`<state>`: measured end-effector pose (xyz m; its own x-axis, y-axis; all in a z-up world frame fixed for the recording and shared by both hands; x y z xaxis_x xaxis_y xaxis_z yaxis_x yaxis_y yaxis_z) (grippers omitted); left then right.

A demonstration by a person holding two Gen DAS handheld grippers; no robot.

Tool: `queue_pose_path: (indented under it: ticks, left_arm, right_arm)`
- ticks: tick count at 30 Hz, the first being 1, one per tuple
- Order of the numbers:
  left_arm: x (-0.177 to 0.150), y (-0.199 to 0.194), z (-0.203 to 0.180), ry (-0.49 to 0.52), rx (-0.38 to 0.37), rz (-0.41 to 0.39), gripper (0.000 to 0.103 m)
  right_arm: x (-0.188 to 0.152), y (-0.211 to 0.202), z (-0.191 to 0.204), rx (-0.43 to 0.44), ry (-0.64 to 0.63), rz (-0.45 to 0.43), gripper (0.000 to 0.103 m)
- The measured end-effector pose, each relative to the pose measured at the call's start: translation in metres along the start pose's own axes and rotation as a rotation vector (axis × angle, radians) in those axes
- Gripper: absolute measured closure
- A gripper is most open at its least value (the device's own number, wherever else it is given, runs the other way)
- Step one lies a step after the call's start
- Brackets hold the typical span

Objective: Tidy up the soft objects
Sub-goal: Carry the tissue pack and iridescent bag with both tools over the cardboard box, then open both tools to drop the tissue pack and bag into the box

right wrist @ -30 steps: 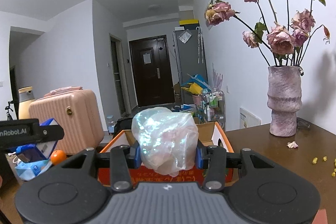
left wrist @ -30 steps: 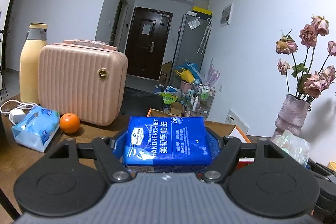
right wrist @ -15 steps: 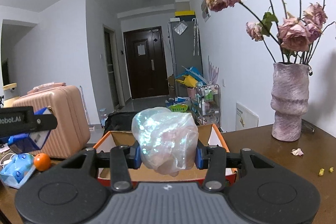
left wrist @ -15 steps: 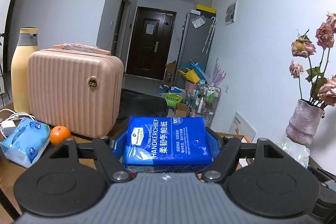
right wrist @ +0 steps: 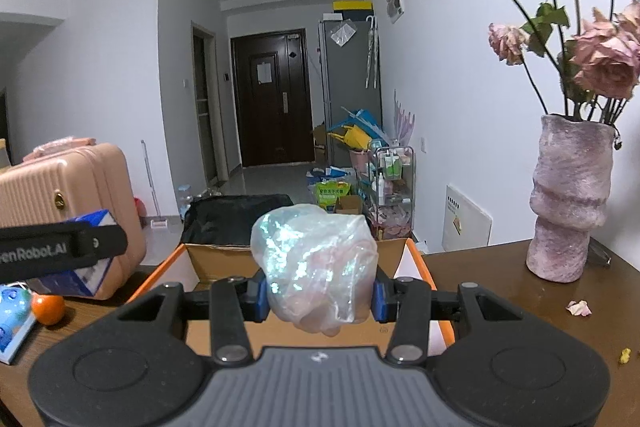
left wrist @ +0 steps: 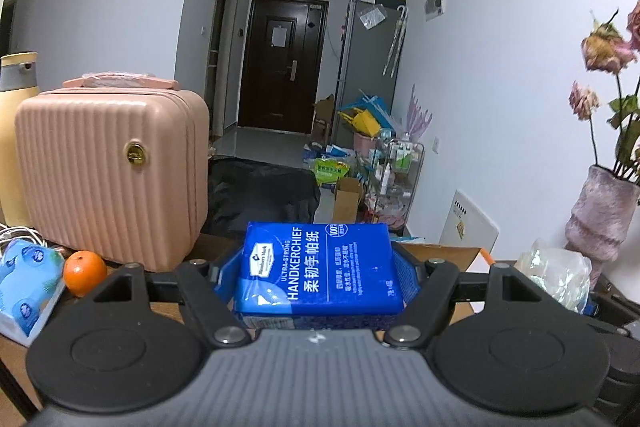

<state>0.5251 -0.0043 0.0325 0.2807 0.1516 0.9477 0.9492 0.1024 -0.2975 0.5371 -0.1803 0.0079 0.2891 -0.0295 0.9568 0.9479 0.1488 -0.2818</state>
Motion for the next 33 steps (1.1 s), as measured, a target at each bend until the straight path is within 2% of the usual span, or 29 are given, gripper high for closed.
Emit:
queue_pose_path:
  ticks: [9,17,22,28,30,31,32,33]
  left_arm:
    - [-0.011,0.042,-0.001,0.026,0.047,0.08,0.028]
    - [-0.031,0.069,-0.003,0.062,0.065,0.134,0.028]
    - [-0.044,0.082,-0.004,0.084,0.076,0.159,0.028]
    - [-0.052,0.088,-0.005,0.091,0.066,0.172,0.028]
    - [-0.052,0.089,-0.004,0.075,0.059,0.179,0.024]
    - [-0.051,0.088,-0.003,0.059,0.052,0.178,0.015]
    - [-0.048,0.088,-0.001,0.051,0.05,0.174,0.006]
    - [-0.047,0.086,0.0,0.049,0.056,0.161,0.002]
  right_arm:
    - [-0.007,0.033,0.005,-0.018,-0.051,0.086,0.058]
    - [-0.032,0.065,0.008,-0.034,-0.082,0.188,0.058]
    - [-0.044,0.073,0.01,-0.017,-0.075,0.204,0.058]
    - [-0.048,0.076,0.008,-0.036,-0.078,0.22,0.056]
    - [-0.047,0.078,0.005,-0.047,-0.069,0.222,0.048]
    - [-0.047,0.078,0.004,-0.054,-0.068,0.226,0.043]
    - [-0.048,0.078,0.002,-0.062,-0.066,0.228,0.03]
    - [-0.048,0.078,-0.001,-0.071,-0.064,0.227,0.017]
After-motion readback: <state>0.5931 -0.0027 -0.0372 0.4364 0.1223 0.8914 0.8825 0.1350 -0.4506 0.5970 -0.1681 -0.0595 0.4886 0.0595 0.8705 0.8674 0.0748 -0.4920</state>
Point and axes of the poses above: each gripper's, at about its wrist camera, not at the fingertips, and y roughly the way its jaws point, z to its left, x to its top, the point moved 6 cm from there along y, roughly the way its jaws point, and after that the axes turned 4 degrees about -z, right-handed, at the moved point
